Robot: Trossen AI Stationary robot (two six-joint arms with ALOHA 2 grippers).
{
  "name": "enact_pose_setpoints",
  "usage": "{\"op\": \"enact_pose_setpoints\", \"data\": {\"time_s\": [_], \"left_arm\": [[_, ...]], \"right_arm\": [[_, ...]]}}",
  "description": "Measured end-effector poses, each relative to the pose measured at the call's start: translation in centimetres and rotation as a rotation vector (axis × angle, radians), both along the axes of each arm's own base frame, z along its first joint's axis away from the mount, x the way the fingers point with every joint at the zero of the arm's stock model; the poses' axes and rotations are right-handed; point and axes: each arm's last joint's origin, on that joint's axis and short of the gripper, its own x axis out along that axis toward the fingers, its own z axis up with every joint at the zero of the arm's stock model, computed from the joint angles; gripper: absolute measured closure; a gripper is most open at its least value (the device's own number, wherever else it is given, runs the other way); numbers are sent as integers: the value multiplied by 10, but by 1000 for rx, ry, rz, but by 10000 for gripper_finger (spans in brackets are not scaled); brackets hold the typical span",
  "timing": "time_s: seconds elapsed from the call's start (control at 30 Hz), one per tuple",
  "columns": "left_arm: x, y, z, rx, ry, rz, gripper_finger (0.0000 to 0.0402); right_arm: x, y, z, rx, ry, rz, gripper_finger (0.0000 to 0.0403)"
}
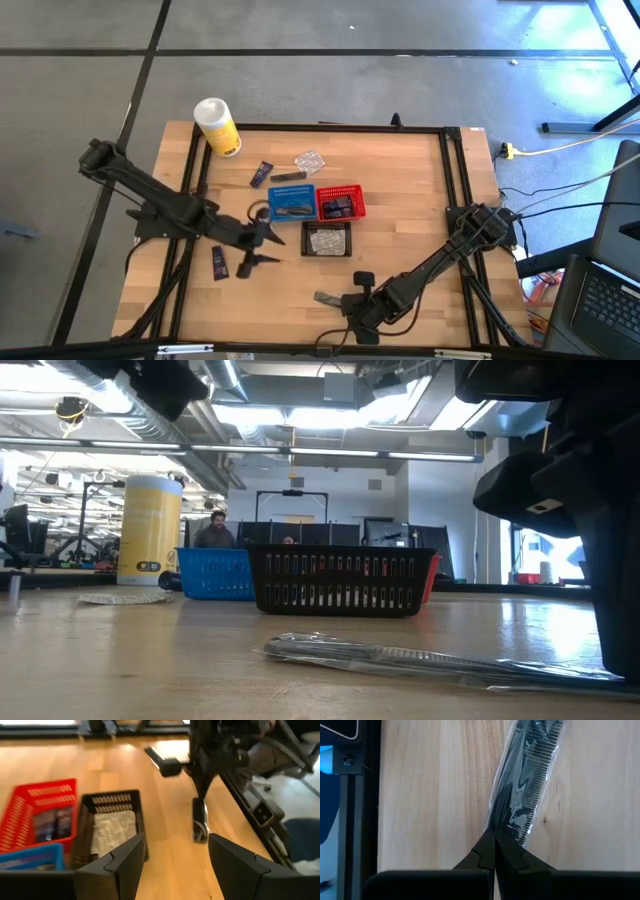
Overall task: Pick & Place Travel size toiletries
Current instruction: Put the black comb into the blue bin
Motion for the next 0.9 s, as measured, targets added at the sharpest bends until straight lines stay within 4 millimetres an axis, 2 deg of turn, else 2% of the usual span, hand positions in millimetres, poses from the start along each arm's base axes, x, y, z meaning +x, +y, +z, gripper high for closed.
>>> {"op": "enact_pose_setpoints", "data": {"time_s": [0.17, 0.3, 0.43, 0.9], "left_arm": [[14, -15, -15, 2, 4, -31, 190], [19, -21, -21, 3, 4, -43, 190], [20, -22, -22, 2, 2, -42, 190], [20, -22, -21, -1, -6, -43, 190]], "right_arm": [[0, 0, 0, -16, -14, -4, 403], [-5, -1, 11, -47, -54, -12, 403], [-7, -1, 23, -47, -89, -16, 403], [-6, -8, 22, -109, -88, -46, 403]]}}
